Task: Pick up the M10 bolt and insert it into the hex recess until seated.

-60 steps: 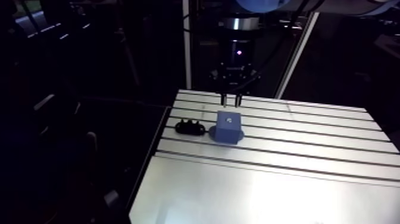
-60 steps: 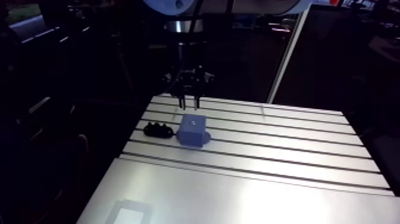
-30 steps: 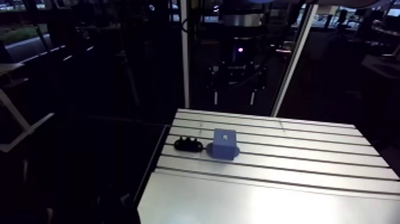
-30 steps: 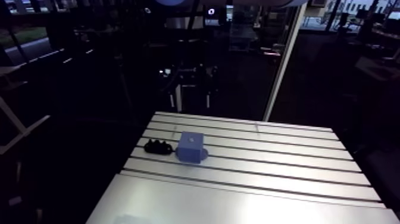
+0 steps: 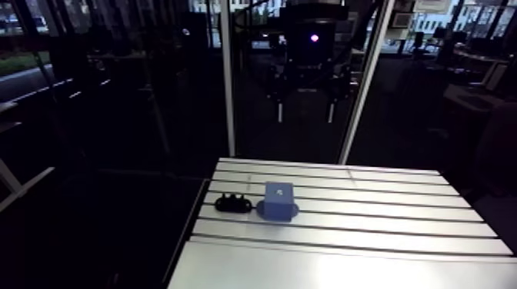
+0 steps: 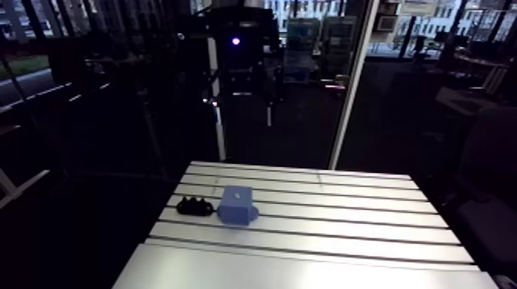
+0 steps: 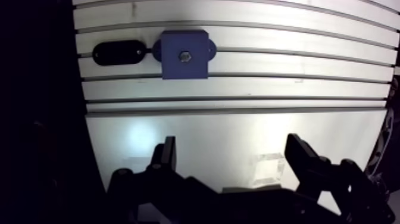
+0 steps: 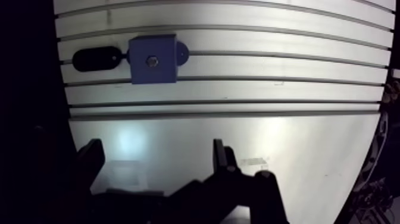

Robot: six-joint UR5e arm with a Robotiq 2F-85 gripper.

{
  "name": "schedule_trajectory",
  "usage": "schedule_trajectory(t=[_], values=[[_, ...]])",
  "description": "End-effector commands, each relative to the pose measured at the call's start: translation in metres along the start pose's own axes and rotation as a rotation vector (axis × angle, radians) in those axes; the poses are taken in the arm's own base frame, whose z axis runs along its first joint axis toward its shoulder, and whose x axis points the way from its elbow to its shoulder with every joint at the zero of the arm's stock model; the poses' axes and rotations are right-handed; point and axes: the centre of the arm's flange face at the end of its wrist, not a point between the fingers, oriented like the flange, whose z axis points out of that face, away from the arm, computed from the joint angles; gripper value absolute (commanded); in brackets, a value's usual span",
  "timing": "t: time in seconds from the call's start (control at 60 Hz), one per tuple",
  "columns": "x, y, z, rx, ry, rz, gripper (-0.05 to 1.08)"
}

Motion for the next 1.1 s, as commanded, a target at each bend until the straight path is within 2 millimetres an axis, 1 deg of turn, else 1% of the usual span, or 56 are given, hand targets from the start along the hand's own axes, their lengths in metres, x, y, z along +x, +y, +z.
schedule_trajectory(t=[0.017, 0.1, 0.133, 0.267, 0.567, 0.717, 1.1], values=[[0.001, 0.008, -0.022, 0.007, 0.014, 0.008, 0.01], [0.003, 0.008, -0.027, 0.006, 0.023, 0.008, 0.01], [0.004, 0.01, -0.035, 0.007, 0.034, 0.011, 0.01], [0.005, 0.017, -0.042, 0.009, 0.031, 0.024, 0.01], [0.004, 0.021, -0.043, 0.008, 0.009, 0.026, 0.01], [0.005, 0.021, -0.048, 0.009, 0.018, 0.027, 0.01], [0.003, 0.019, -0.042, 0.025, 0.006, 0.026, 0.01]])
